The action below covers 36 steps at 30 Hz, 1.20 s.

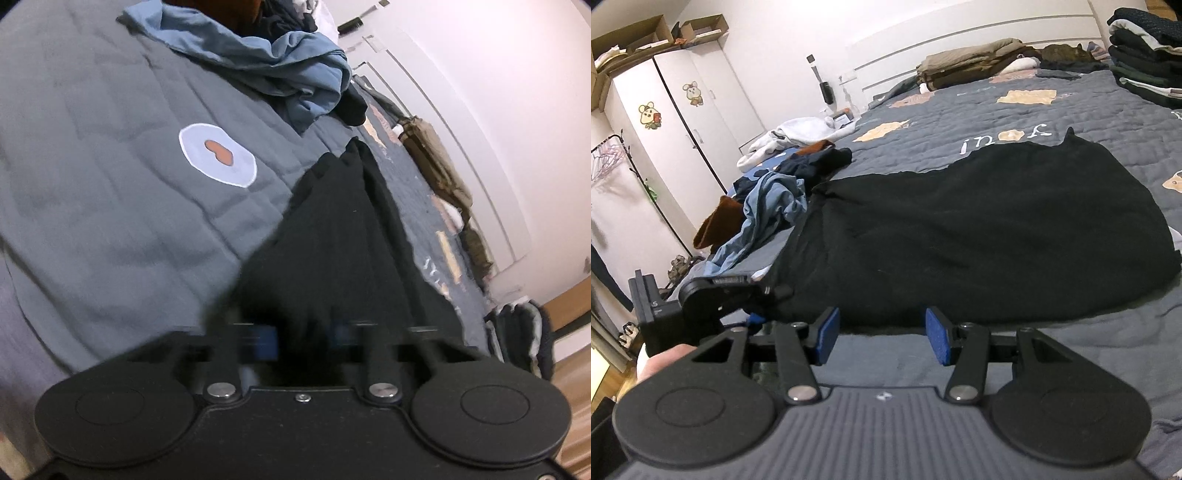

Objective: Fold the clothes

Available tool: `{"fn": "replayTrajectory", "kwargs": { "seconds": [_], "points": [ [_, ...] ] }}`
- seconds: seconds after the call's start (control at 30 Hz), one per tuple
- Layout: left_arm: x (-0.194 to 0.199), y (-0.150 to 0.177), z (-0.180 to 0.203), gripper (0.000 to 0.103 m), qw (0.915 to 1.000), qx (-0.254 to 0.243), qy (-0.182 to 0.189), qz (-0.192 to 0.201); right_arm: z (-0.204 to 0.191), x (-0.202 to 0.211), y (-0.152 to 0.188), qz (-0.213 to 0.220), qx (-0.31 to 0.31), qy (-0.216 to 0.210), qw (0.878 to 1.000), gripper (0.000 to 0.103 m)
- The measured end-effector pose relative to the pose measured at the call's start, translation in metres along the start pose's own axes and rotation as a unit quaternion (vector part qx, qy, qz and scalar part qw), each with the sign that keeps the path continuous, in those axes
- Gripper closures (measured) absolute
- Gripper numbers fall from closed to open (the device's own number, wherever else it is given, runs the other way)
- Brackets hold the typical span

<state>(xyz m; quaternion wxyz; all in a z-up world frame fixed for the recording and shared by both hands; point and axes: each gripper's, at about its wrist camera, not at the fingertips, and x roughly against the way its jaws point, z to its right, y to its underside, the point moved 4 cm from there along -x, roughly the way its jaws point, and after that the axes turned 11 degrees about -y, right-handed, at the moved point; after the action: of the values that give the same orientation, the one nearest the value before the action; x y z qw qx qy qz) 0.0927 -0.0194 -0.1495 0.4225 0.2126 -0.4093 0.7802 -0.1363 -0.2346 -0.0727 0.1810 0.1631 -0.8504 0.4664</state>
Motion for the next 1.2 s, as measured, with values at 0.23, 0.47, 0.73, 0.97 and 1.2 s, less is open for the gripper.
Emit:
{"fn": "replayTrajectory", "kwargs": {
  "seconds": [0.23,0.47,0.73,0.97,1.2],
  "points": [
    [0.033,-0.026,-0.011,0.096,0.9998,0.000,0.015,0.010,0.015,0.008,-0.003,0.009,-0.013,0.013,1.000,0.052],
    [0.037,-0.019,-0.032,0.087,0.9996,0.023,0.001,-0.019,0.038,0.015,-0.004,0.014,-0.036,0.038,0.999,0.052],
    [0.036,0.003,-0.014,0.037,0.9995,0.003,0.024,-0.023,0.046,0.015,-0.003,0.020,-0.052,0.050,0.997,0.052],
    [0.011,0.018,-0.008,0.038,0.9995,-0.011,0.006,-0.031,0.056,0.012,-0.003,0.022,-0.076,0.054,0.995,0.052],
    [0.015,0.004,-0.021,0.098,0.9997,0.023,-0.007,0.002,0.106,0.023,0.001,0.051,-0.197,0.074,0.976,0.052]
  ]
}}
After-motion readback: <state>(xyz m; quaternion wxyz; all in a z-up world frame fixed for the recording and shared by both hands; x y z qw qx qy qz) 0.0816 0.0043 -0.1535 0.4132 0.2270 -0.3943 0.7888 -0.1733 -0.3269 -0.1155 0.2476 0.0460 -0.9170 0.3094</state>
